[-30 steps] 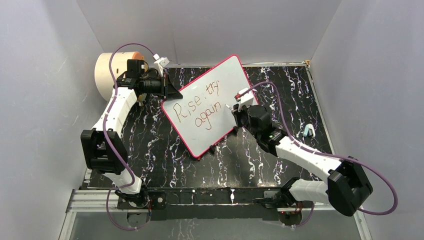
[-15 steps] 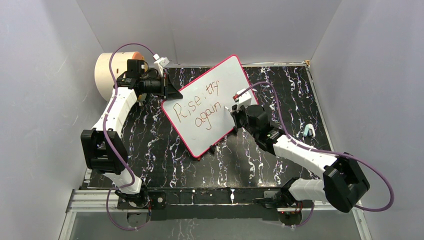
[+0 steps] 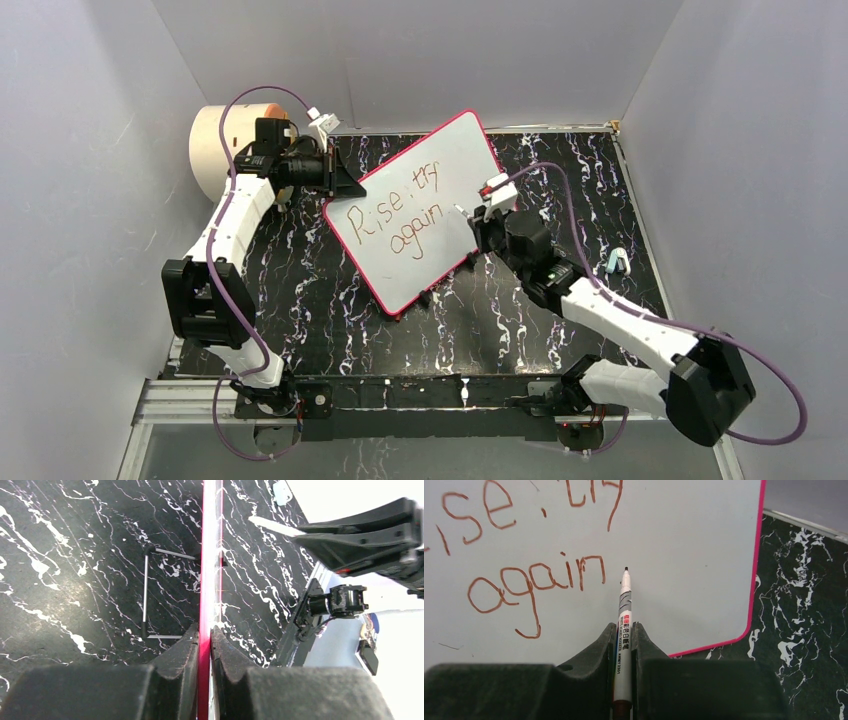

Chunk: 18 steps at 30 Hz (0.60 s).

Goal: Write a sentence on the whiteboard
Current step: Write a sentence on the whiteboard, then pick up the pen cap from the center of the board.

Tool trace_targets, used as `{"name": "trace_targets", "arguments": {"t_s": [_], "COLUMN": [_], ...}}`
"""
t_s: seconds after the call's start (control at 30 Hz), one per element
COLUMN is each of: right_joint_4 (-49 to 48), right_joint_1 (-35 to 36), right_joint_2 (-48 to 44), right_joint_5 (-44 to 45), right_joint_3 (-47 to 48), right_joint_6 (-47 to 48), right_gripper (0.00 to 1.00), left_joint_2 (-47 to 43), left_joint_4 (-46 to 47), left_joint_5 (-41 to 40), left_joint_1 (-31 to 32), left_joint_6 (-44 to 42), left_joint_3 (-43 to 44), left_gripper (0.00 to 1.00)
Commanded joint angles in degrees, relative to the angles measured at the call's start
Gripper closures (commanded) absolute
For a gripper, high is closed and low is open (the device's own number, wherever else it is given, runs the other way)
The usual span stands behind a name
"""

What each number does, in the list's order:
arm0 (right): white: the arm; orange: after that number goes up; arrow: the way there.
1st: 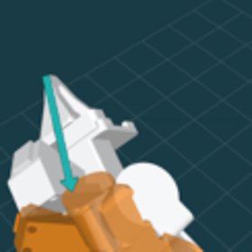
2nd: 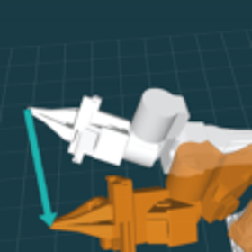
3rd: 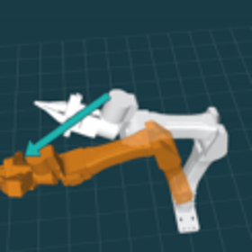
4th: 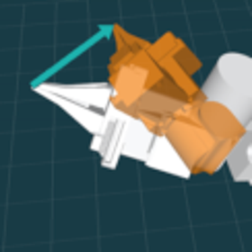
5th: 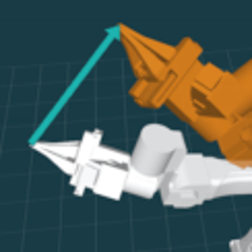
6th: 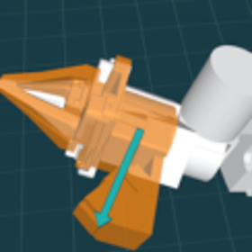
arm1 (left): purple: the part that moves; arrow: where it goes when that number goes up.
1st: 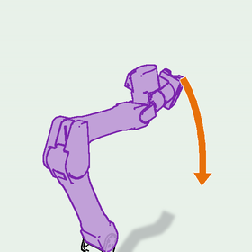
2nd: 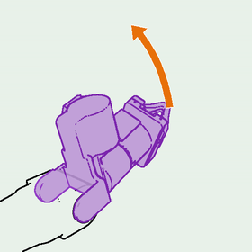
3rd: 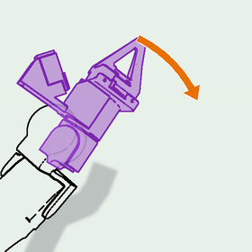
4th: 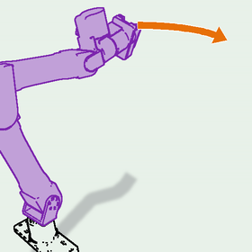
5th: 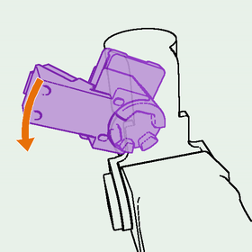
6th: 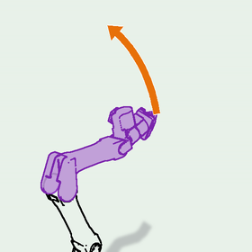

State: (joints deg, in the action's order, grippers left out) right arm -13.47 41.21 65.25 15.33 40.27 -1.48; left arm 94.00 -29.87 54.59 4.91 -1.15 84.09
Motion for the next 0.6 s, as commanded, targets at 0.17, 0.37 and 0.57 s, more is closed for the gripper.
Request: {"name": "trace_targets", "arguments": {"t_s": [0.17, 0.37, 0.57], "right_joint_4": [1.68, 4.06, 5.69], "right_joint_1": [-0.35, -0.34, -0.32], "right_joint_2": [-8.76, -12.47, -15.99], "right_joint_5": [1.67, 1.28, 1.24], "right_joint_3": [-0.71, -0.93, -1.94], "right_joint_6": [-2.09, -2.85, -3.57], "right_gripper": [1.00, 1.00, 1.00], "left_joint_2": [-2.87, -8.31, -16.74], "left_joint_4": [-2.39, 0.06, 3.17], "left_joint_5": [-13.15, -23.75, -35.81], "left_joint_1": [1.65, 1.65, 1.68], "left_joint_6": [3.25, 7.82, 11.32], "left_joint_3": [1.77, 1.94, -2.08], "left_gripper": [0.62, 0.47, 0.30]}}
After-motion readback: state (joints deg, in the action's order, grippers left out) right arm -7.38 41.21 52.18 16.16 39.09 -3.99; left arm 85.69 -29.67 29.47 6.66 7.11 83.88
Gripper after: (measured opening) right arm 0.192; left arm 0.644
